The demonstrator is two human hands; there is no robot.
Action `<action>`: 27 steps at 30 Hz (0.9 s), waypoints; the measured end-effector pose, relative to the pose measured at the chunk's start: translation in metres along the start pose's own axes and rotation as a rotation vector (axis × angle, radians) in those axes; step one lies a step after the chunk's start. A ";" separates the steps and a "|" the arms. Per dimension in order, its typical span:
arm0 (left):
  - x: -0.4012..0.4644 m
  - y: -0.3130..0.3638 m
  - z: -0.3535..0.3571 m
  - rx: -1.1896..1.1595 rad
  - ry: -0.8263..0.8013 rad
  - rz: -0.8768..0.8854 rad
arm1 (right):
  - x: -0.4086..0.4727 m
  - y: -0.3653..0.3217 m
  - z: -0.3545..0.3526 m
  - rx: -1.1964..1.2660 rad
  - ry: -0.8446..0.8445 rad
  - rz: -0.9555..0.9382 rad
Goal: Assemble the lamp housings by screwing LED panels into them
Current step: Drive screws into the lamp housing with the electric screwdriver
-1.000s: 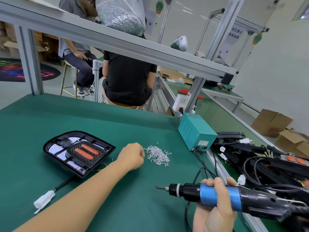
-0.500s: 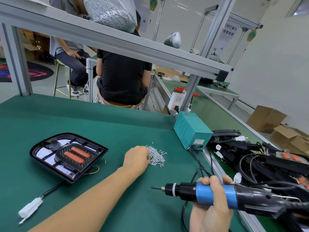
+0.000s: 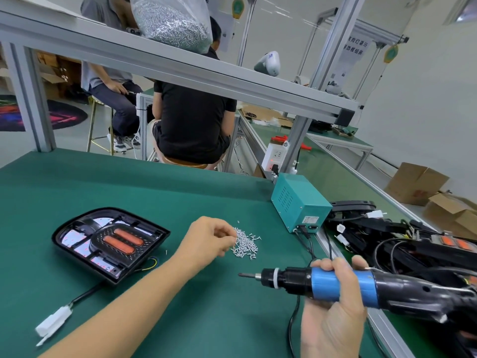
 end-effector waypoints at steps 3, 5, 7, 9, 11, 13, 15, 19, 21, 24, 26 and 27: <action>-0.013 0.022 -0.021 -0.220 -0.024 0.004 | 0.004 -0.001 0.027 0.063 -0.082 0.019; -0.019 0.032 -0.041 -0.309 -0.019 -0.002 | 0.006 0.002 0.047 0.132 -0.126 0.051; -0.026 0.039 -0.061 -0.374 -0.006 -0.005 | 0.003 0.003 0.070 0.191 -0.176 0.077; -0.033 0.042 -0.079 -0.394 0.016 -0.007 | 0.000 0.008 0.092 0.251 -0.208 0.120; -0.040 0.040 -0.097 -0.405 0.041 -0.021 | -0.004 0.012 0.111 0.270 -0.225 0.150; -0.047 0.036 -0.110 -0.412 0.054 -0.049 | -0.011 0.015 0.132 0.285 -0.267 0.157; -0.055 0.035 -0.121 -0.421 0.058 -0.055 | -0.019 0.020 0.148 0.303 -0.295 0.168; -0.061 0.035 -0.137 -0.454 0.066 -0.029 | -0.030 0.032 0.171 0.296 -0.349 0.184; -0.063 0.034 -0.145 -0.447 0.080 -0.016 | -0.035 0.037 0.177 0.281 -0.364 0.192; -0.065 0.033 -0.152 -0.441 0.084 -0.003 | -0.039 0.042 0.184 0.274 -0.383 0.198; -0.065 0.033 -0.154 -0.441 0.077 0.009 | -0.041 0.044 0.186 0.265 -0.388 0.196; -0.065 0.033 -0.156 -0.437 0.076 0.015 | -0.041 0.045 0.187 0.259 -0.388 0.194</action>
Point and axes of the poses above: each hand's wrist, its own x-axis towards the middle knuckle, its own z-axis out of the palm, y = z × x, the point moved 10 cm from there along x, towards the middle knuckle, and after that the axes turned 11 degrees about -x, right-handed, at the moved point
